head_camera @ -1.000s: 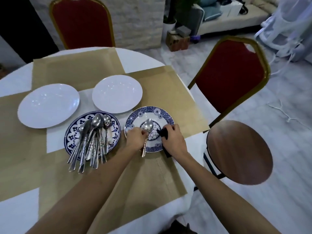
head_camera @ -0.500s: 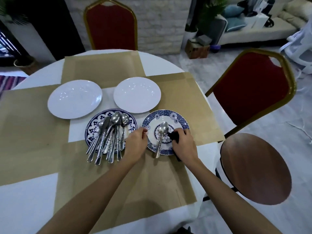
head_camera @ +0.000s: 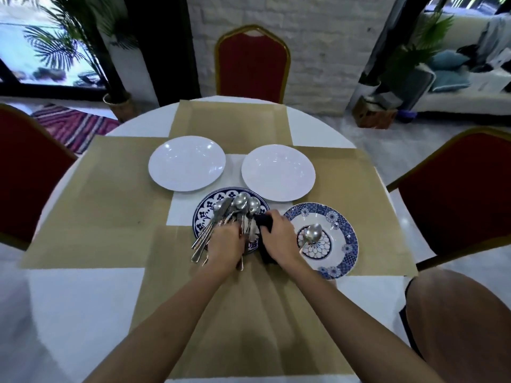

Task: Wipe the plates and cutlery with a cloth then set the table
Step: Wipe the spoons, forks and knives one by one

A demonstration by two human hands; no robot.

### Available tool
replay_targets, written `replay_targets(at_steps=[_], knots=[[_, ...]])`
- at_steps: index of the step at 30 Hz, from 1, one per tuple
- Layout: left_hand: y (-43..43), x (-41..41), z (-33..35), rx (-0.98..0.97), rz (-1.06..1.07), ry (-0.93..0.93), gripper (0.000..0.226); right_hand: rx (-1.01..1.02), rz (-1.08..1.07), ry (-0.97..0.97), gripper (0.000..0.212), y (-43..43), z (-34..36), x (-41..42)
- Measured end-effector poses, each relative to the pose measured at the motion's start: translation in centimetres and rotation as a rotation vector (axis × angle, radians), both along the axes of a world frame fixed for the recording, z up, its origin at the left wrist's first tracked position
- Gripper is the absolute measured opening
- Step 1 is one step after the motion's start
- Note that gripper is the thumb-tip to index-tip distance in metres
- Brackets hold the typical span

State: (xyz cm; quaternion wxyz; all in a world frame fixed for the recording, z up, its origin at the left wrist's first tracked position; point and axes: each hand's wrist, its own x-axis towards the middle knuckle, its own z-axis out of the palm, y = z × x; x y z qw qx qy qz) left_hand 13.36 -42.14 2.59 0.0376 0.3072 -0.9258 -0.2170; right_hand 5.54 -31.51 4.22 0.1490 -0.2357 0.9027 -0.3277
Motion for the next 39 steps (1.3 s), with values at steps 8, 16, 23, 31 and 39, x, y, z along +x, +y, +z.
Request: replay_targets(at_steps=[8,16,23,31,39], knots=[[-0.1,-1.9,0.6,0.072,0.088,-0.133,0.018,0.122,-0.029,-0.014,0.03,-1.2,0.4,-0.9],[-1.9,-1.1,1.3,0.311,0.054,-0.191,0.042,0.045,-0.05,-0.067,0.03,-0.8,0.8,-1.0],[-0.8,0.3,2.5,0.298,0.066,-0.182,0.031,-0.042,-0.066,-0.099,0.028,0.2,1.0,-0.5],[2.4,3.6,6.8,0.58,0.175,0.317,0.011,-0.556,0.019,0.35,0.039,0.7,4.1,1.8],[2.0,5.3,7.7,0.544,0.067,0.393,0.027,-0.389,0.099,0.4,0.036,0.4,5.2,0.3]])
